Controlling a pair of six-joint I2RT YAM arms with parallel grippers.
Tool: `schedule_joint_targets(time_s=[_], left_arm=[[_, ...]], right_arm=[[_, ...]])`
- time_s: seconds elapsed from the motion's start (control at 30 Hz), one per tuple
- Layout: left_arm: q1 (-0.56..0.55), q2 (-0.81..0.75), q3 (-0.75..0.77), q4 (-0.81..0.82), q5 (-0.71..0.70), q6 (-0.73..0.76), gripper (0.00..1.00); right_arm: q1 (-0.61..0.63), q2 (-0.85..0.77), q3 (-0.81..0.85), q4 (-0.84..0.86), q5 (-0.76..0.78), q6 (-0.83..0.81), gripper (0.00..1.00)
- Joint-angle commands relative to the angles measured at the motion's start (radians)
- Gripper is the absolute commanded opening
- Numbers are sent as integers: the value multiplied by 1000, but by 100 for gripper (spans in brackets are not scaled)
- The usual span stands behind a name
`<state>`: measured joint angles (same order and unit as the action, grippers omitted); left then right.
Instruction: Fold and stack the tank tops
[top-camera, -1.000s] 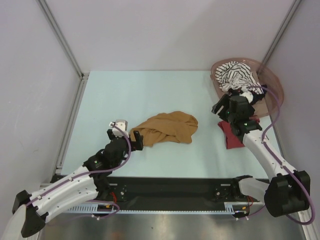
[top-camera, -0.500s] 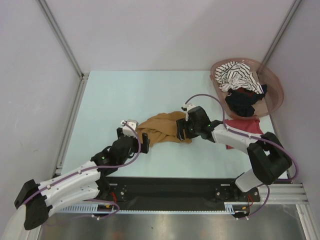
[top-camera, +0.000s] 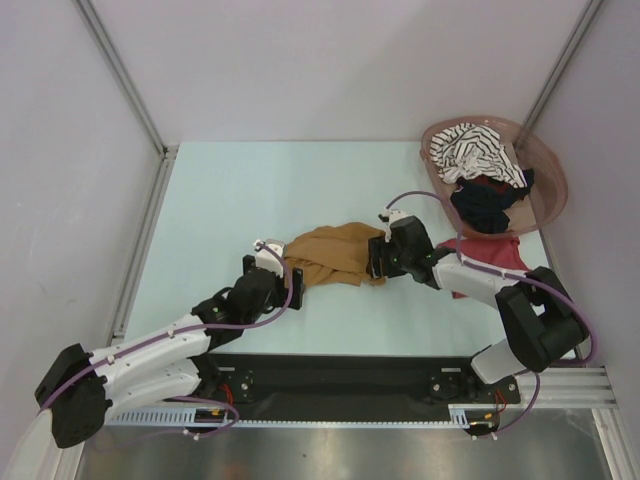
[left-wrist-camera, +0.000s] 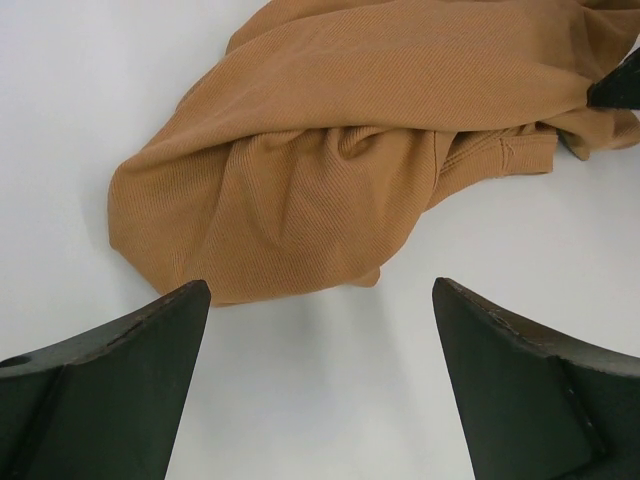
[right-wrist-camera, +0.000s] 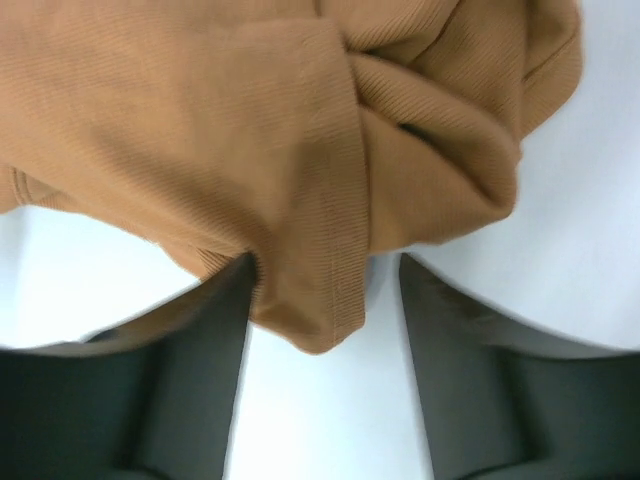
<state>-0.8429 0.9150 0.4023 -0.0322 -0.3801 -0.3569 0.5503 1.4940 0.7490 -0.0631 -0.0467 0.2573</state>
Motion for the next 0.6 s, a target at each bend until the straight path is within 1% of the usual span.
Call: schedule_joint_targets(time_s=[0.0,0.03,0.07,0.13,0.27,0.37,0.43,0.57], left_arm=[[5,-18,38,28,14,16,100],[5,-18,36,29,14,16,100],[5,-18,36,29,14,15,100],[5,-18,36,28,14,15,100],[5,-18,35,28,14,15,100],[5,-25,35,26,12,13,100],[5,-34,32,25,10,12,100],[5,-48,24,25,12,10,100]], right_arm=[[-61,-12,-16,98,-149,25,58],[-65,-5,-20,123,-185,25,54],[-67,6,-23,137,-252,28,54],[-73,15,-25,158,-289,39,54],[-95,60,-20,174,-372,57,70],[-111,58,-43,213,-424,69,70],[-116,38,-51,220,-407,72,69],[-160,-7,-98,255,-430,98,62]])
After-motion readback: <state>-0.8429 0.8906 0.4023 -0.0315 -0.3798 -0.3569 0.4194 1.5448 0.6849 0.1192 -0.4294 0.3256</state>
